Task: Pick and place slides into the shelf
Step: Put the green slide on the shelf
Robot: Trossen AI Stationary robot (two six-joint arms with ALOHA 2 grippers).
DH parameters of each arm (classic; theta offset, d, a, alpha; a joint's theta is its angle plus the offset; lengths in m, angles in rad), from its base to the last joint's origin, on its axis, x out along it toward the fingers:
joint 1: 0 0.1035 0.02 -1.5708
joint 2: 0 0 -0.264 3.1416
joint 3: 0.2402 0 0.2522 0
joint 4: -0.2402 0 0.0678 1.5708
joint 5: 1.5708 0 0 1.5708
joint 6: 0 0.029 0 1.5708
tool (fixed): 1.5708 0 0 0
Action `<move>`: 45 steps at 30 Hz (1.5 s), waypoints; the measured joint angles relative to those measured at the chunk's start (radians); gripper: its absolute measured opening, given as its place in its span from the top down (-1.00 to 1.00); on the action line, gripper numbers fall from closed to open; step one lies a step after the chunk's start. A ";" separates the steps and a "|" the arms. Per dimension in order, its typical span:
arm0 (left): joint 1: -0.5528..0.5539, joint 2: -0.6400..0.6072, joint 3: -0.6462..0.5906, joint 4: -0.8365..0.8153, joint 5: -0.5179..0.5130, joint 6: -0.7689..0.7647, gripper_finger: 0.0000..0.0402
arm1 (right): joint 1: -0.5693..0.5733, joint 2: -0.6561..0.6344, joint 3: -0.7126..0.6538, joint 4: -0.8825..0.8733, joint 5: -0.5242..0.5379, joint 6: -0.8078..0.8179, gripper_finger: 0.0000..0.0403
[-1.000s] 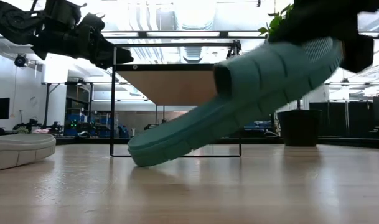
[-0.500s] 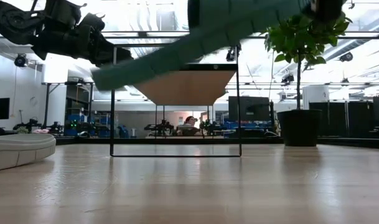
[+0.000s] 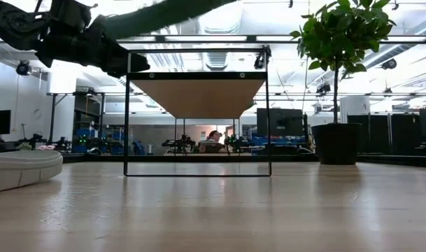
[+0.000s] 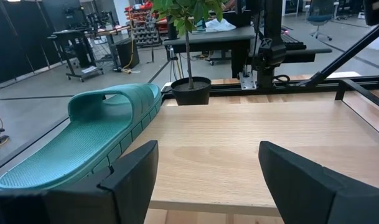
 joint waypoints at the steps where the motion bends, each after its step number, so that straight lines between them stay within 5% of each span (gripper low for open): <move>1: 0.000 0.000 0.000 0.000 0.000 0.000 -0.31 | -0.002 0.000 0.003 -0.001 0.016 -0.012 0.96; 19: 0.000 0.000 0.000 -0.001 0.000 0.034 -0.31 | -0.206 -0.003 0.090 0.005 0.048 -0.276 0.96; 45: 0.000 -0.085 0.000 -0.001 0.000 0.140 -0.31 | -0.624 -0.125 0.027 0.036 -0.347 -0.322 0.96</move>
